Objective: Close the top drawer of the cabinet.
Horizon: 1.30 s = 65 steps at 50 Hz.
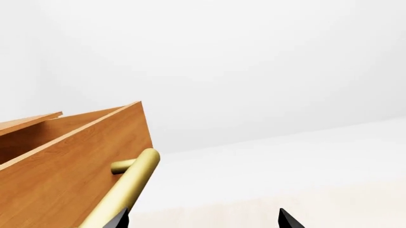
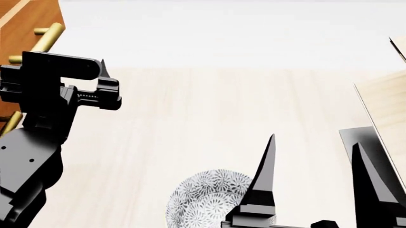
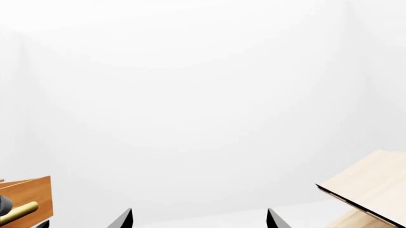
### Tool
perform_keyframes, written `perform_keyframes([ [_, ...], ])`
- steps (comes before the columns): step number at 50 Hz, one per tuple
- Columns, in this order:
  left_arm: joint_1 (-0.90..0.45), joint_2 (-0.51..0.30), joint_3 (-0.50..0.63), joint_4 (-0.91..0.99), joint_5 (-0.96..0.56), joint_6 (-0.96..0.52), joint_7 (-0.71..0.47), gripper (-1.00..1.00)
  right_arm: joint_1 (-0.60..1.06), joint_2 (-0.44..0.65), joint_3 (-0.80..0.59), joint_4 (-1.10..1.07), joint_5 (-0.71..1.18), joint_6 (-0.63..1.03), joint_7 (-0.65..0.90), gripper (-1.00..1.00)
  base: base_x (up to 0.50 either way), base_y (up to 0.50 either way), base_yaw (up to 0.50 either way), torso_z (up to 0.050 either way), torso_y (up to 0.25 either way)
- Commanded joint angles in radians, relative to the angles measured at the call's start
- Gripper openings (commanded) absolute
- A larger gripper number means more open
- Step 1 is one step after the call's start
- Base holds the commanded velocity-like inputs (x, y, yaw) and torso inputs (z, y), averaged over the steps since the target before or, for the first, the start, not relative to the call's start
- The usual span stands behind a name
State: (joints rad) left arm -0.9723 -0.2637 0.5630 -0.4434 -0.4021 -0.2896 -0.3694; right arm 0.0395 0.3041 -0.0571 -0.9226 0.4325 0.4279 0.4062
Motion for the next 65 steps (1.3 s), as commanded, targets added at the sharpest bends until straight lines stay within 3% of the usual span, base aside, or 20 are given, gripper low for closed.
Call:
perform_keyframes([
  [1,0.029,-0.07,-0.036,0.041,-0.01,-0.026,-0.03,1.0,0.004,0.011,-0.016,0.006,0.003,-0.006,0.011,1.0,0.0,0.0,0.0,0.0,0.0],
  [65,0.208,-0.457,-0.246,0.394,-0.129,-0.231,-0.174,1.0,0.017,0.06,-0.083,0.001,0.016,-0.023,0.067,1.0,0.0,0.0,0.0,0.0,0.0],
])
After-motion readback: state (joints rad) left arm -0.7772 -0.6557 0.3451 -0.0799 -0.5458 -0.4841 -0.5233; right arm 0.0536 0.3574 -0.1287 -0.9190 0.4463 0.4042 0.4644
